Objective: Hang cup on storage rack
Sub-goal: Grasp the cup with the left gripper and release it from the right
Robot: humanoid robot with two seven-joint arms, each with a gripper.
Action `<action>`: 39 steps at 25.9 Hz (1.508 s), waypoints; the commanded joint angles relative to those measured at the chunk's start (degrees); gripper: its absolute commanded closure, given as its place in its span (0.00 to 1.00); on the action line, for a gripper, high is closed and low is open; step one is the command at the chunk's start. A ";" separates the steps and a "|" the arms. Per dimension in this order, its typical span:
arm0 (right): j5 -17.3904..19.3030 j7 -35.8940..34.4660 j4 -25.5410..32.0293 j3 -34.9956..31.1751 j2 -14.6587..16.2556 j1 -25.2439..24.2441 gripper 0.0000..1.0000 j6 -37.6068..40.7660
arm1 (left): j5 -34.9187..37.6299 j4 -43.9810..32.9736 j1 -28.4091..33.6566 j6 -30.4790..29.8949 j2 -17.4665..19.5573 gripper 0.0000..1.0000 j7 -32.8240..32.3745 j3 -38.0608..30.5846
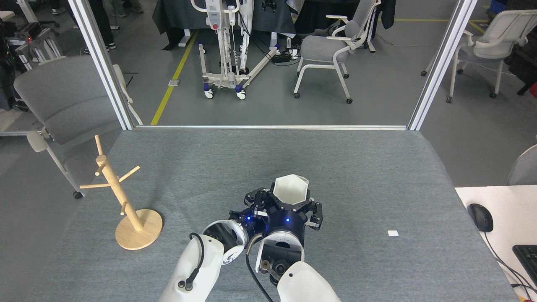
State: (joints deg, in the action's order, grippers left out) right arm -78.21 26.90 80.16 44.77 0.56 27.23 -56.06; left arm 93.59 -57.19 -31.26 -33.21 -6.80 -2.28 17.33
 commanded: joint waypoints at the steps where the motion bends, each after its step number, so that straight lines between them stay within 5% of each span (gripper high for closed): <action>1: -0.02 -0.01 -0.01 3.13 -0.03 0.10 1.00 4.03 | -0.07 -0.29 0.06 -0.37 0.03 1.00 -1.50 -0.19; 9: -0.10 -0.01 -0.01 3.13 -0.12 -0.07 0.93 4.12 | -0.07 0.07 0.06 -0.10 0.03 1.00 -1.85 -0.19; 12: -0.19 -0.36 -0.09 3.13 0.05 0.02 0.65 4.12 | 0.02 0.33 -0.11 0.07 0.12 1.00 -2.46 -0.19; 15: -0.28 -0.53 -0.18 3.04 0.14 0.11 0.04 3.68 | -0.07 0.68 -0.03 0.07 0.21 1.00 -3.25 -0.28; 16: -0.28 -0.62 -0.18 3.04 0.14 0.19 0.01 3.77 | -0.07 0.68 0.06 0.07 0.38 1.00 -3.43 -0.37; 20: -0.19 -3.70 -0.18 2.95 0.14 0.11 0.01 3.86 | -0.07 0.77 0.15 -0.54 0.82 1.00 -3.43 -3.18; 26: 0.16 -19.78 -0.09 2.25 -0.30 -0.69 0.01 4.03 | -0.07 0.94 0.24 -0.54 1.62 1.00 -3.43 -3.62; 30: 0.34 -24.61 0.52 0.58 -0.21 -0.69 0.01 4.29 | -0.07 0.86 1.99 -0.72 2.41 1.00 -3.25 -3.71; 34: 0.34 -29.71 0.52 -11.73 -0.21 -2.62 0.00 11.15 | -0.16 -4.50 7.36 -0.89 5.66 1.00 -3.25 -6.08; 39: -0.02 -30.86 0.52 -34.31 4.27 -7.54 0.00 37.69 | -0.07 -17.07 19.75 -0.72 9.09 1.00 -3.25 -10.03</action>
State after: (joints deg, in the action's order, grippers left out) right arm -78.10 -3.23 80.72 23.03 2.07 22.21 -32.19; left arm 93.46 -67.56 -18.38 -34.23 0.37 -5.47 9.60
